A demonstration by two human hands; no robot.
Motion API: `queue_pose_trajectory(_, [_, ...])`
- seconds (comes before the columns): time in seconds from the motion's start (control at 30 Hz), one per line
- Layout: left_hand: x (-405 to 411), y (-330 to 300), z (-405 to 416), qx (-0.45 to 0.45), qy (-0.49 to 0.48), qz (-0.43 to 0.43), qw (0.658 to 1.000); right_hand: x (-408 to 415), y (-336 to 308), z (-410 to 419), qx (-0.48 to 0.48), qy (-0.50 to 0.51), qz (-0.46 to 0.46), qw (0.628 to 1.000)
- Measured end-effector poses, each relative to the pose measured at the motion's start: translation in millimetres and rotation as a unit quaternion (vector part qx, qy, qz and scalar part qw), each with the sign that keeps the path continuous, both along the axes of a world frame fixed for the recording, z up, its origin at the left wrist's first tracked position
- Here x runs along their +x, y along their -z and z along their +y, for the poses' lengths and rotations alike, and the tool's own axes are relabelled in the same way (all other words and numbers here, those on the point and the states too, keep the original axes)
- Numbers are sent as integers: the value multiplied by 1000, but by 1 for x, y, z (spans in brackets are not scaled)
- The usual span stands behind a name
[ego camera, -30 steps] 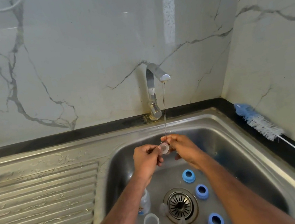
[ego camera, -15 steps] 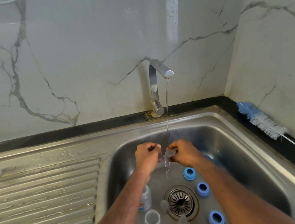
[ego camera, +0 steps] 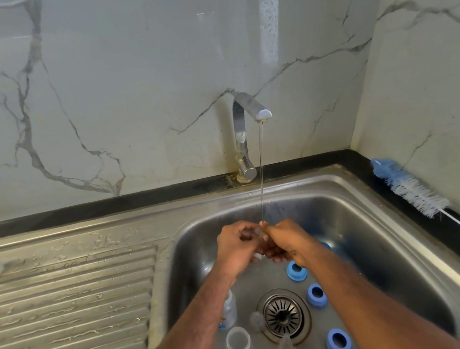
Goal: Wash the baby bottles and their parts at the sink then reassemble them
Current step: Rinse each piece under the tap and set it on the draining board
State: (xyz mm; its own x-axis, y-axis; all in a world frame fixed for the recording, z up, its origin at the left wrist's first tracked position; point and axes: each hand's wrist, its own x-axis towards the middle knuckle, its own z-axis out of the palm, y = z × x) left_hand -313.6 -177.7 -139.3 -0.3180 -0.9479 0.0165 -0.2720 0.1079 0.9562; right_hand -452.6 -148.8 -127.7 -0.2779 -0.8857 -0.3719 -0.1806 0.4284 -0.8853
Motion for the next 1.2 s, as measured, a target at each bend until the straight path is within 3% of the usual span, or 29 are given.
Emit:
queue_pose_trajectory(0.17, [-1,3,-4,-54,-41,8,998,2,-2,0,7,-6,-37,999])
queue_pose_trajectory(0.37, [0,1,-5,78,-43,134,987,-2,3,-7,-94,-5,-45,995])
queue_pose_trajectory(0.47, [2,-1,-6,100,-39,184,977,1,3,-6,-126,-48,21,991])
queue_pose_trajectory(0.63, [-2,3,-1,13,-20,129,991,8,7,-8,-146,-45,201,968])
queue_pose_trajectory(0.8, [-5,2,-1,-67,29,63,995,3,9,-12,-138,0,237,961])
queue_pose_trajectory(0.9, [-8,-1,4,8,-8,103,995,5,8,-11,-155,9,225,962])
queue_pose_trajectory(1.0, [-8,-3,3,114,-60,185,974,12,7,-4,-204,-83,168,961])
queue_pose_trajectory(1.07, [-7,-3,2,129,-60,204,969,14,8,-3,-221,-98,164,956])
queue_pose_trajectory(1.13, [-7,-2,1,73,-43,166,982,15,7,-6,-200,-63,180,961])
queue_pose_trajectory(1.2, [-8,1,-2,-46,-25,85,995,16,5,-9,-152,-15,165,974])
